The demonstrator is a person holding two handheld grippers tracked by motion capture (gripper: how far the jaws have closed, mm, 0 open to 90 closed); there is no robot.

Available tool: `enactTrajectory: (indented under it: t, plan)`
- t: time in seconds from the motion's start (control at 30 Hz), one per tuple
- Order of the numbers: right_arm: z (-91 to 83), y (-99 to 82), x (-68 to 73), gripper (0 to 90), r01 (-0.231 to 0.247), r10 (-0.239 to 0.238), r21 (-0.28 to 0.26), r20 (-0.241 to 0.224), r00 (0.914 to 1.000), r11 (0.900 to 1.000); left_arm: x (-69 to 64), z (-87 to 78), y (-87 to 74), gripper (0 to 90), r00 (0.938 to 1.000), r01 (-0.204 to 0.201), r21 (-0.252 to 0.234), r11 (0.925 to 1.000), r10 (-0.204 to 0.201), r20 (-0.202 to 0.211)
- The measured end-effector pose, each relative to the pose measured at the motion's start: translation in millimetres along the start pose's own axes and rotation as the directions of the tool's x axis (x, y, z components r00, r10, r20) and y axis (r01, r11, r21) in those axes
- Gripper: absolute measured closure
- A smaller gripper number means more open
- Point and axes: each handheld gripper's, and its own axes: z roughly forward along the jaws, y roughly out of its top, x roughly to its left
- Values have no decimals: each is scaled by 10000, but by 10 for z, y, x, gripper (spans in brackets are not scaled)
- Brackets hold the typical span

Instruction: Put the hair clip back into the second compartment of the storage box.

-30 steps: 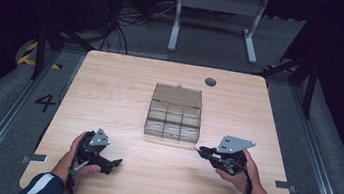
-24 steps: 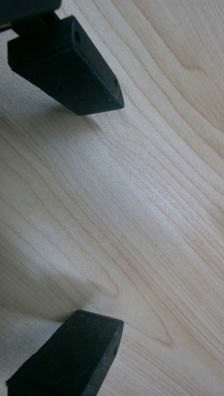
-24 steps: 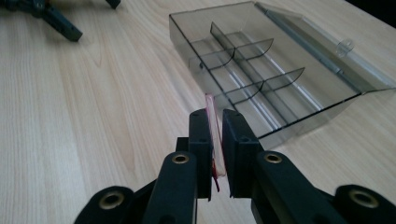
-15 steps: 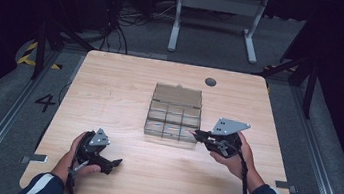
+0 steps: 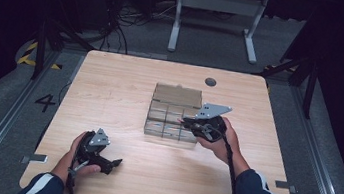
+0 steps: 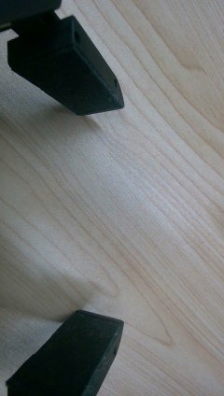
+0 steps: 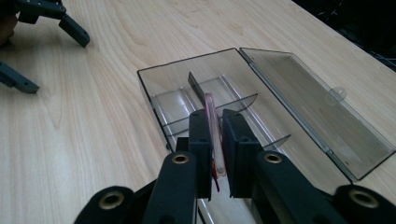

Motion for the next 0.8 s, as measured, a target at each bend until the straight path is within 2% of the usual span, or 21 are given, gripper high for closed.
enactTrajectory:
  t: [0.27,0.43,0.7,0.8]
  plan:
    - [191,111,-91,836,-166,163,208,167,9997,9996,1,2,3,5,10000,-38,7,10000,38,11]
    - [267,164,-166,836,-454,448,178,335,9984,9988,1,2,3,6,10000,-48,7,10000,48,12]
    - [473,194,-268,836,-668,627,746,565,9964,9950,1,0,3,6,10000,-66,21,10000,66,6]
    - [564,178,-302,836,-710,663,953,520,9964,9929,-4,0,1,6,10000,-27,4,10000,27,-16]
